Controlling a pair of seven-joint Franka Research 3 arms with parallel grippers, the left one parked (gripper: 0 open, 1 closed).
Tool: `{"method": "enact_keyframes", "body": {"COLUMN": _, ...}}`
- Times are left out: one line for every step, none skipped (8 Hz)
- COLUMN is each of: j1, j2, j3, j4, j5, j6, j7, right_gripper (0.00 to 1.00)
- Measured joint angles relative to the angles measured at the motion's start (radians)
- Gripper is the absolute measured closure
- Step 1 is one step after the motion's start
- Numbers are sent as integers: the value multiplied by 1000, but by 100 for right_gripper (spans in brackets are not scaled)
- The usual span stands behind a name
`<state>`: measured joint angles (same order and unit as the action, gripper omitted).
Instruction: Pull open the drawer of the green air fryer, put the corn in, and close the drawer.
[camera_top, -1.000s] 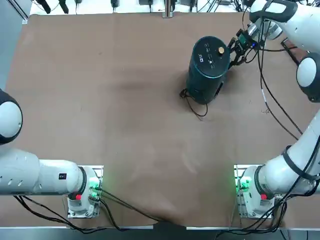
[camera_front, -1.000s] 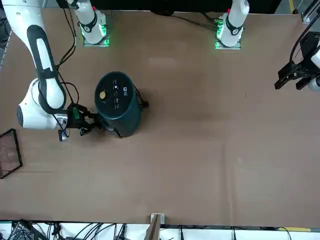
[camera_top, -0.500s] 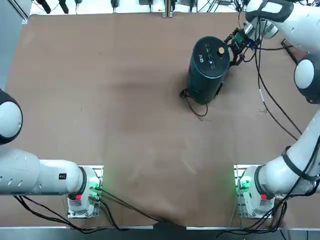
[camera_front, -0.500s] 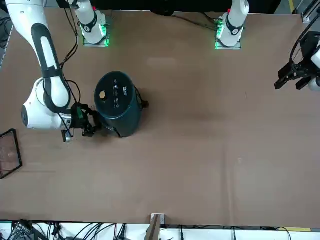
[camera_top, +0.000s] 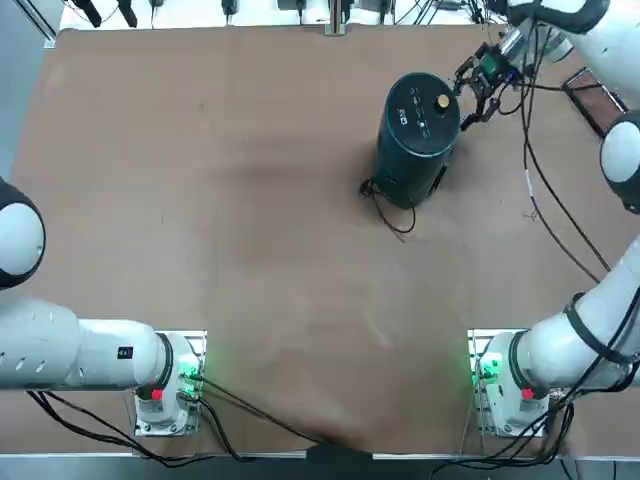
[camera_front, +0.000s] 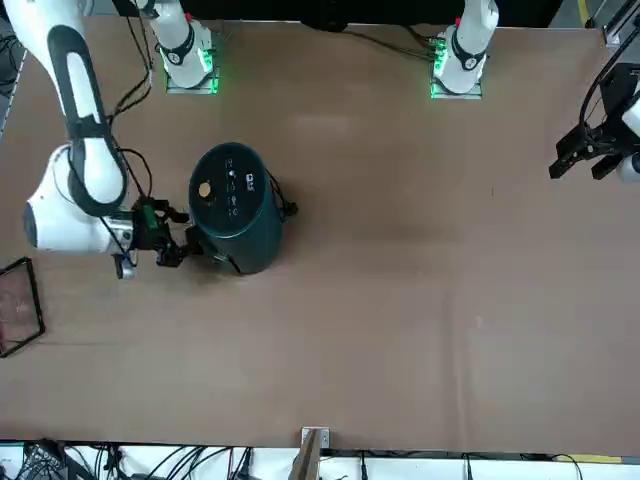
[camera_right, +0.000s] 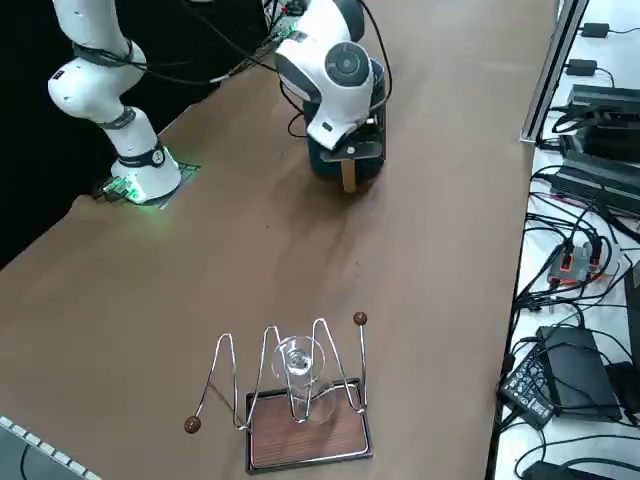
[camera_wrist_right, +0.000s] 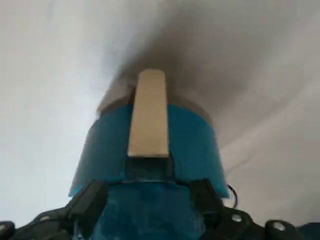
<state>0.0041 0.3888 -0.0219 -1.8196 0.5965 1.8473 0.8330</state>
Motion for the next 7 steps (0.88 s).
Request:
{"method": "enact_keyframes", "body": {"j1": -15, "j2": -20, "j3": -2, "j4": 2, "j5": -22, "j6": -24, "j7": -1, "right_gripper": 0}}
{"method": "enact_keyframes", "body": {"j1": -23, "j2": -40, "j3": -2, "j4": 14, "j5": -57, "j6": -40, "j7": -3, "right_gripper": 0}}
{"method": "enact_keyframes", "body": {"j1": -24, "j2": -60, "j3": -1, "j4": 46, "j5": -111, "j6": -68, "j7": -13, "right_gripper": 0}}
{"method": "enact_keyframes", "body": {"j1": -24, "j2": -82, "j3": 1, "j4": 91, "j5": -186, "j6": -108, "j7": -44, "right_gripper": 0}}
{"method": "enact_keyframes", "body": {"j1": -23, "j2": -106, "j3": 4, "j4": 134, "j5": -265, "j6": -149, "j7": -106, "right_gripper": 0}}
{"method": "enact_keyframes", "body": {"j1": -24, "j2": -133, "j3": 3, "j4": 165, "j5": -320, "j6": -176, "j7": -199, "right_gripper": 0}}
{"method": "enact_keyframes", "body": {"j1": -26, "j2": -164, "j3": 2, "j4": 181, "j5": -361, "j6": -190, "j7": -310, "right_gripper": 0}}
